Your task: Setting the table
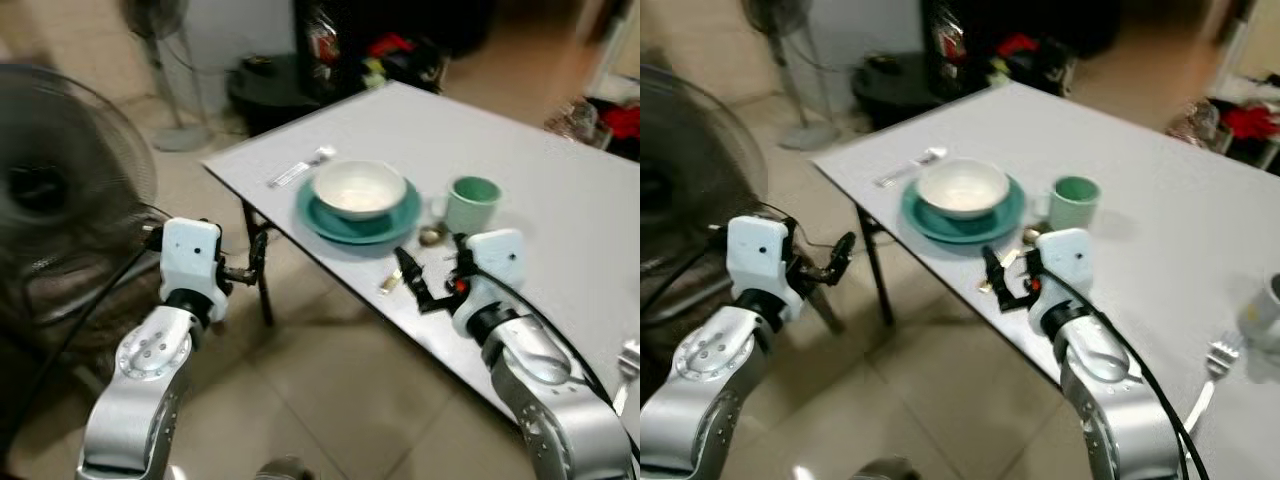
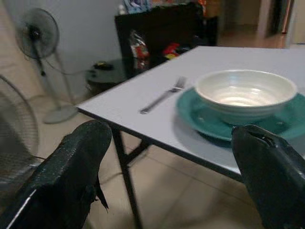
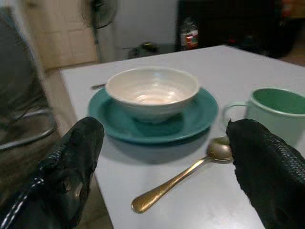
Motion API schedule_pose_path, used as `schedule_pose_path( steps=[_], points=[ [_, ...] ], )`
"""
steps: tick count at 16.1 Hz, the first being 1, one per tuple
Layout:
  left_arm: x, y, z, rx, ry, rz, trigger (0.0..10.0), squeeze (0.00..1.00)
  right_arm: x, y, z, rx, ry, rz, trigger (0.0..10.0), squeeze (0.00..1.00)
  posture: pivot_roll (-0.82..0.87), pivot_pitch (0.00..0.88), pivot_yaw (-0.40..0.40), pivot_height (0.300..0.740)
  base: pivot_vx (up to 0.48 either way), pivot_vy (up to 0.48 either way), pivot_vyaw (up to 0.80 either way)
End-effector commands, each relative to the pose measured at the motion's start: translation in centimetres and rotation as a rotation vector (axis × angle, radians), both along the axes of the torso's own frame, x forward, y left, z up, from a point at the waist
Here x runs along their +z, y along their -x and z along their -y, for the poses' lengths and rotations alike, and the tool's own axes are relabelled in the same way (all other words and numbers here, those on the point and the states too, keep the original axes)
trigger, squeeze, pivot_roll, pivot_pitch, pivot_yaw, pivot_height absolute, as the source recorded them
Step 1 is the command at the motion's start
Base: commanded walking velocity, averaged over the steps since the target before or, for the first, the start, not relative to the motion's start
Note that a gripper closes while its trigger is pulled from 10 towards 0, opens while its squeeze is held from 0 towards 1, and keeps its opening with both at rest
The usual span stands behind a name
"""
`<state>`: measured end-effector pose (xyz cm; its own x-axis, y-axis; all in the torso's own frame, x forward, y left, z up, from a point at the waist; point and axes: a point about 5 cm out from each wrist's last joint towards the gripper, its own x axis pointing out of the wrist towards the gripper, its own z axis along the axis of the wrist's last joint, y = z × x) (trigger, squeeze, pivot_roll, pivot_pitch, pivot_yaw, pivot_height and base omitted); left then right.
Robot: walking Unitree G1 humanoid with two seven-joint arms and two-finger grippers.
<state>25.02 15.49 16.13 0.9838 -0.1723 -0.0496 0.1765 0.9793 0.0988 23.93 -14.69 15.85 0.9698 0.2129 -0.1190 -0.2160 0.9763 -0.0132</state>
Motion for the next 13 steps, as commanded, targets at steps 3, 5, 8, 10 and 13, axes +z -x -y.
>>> schedule_pose_path(
  steps=[3, 5, 8, 10, 13],
  points=[
    [0.12, -0.59, -0.17, -0.016, -0.016, -0.001, 10.0, 0.0, -0.53, -0.04, 0.68, -0.082, 0.015, -0.013, 10.0, 1.0, 0.09, 0.0, 0.056, 0.74, 0.0, 0.299, 0.0],
    [0.19, -0.65, -0.1, -0.025, -0.02, 0.0, 10.0, 0.0, -0.66, -0.05, 0.73, -0.095, 0.009, -0.008, 10.0, 1.0, 0.09, 0.0, 0.059, 0.74, 0.0, 0.3, 0.0],
    [0.21, -0.65, -0.13, -0.03, -0.022, -0.001, 10.0, 0.0, -0.68, 0.05, 0.26, -0.044, 0.026, -0.009, 10.0, 1.0, 0.09, 0.0, 0.059, 0.74, 0.0, 0.308, 0.0],
    [0.15, -0.61, -0.11, -0.033, -0.02, -0.005, 10.0, 0.0, -0.7, 0.13, 0.16, -0.033, 0.024, -0.012, 10.0, 1.0, 0.09, 0.0, 0.059, 0.74, 0.0, 0.302, 0.26],
    [0.11, -0.62, -0.08, -0.039, -0.02, -0.008, 10.0, 0.0, -0.69, 0.12, 0.2, -0.033, 0.025, -0.012, 10.0, 1.0, 0.09, 0.0, 0.061, 0.74, 0.0, 0.305, 0.0]
  ],
)
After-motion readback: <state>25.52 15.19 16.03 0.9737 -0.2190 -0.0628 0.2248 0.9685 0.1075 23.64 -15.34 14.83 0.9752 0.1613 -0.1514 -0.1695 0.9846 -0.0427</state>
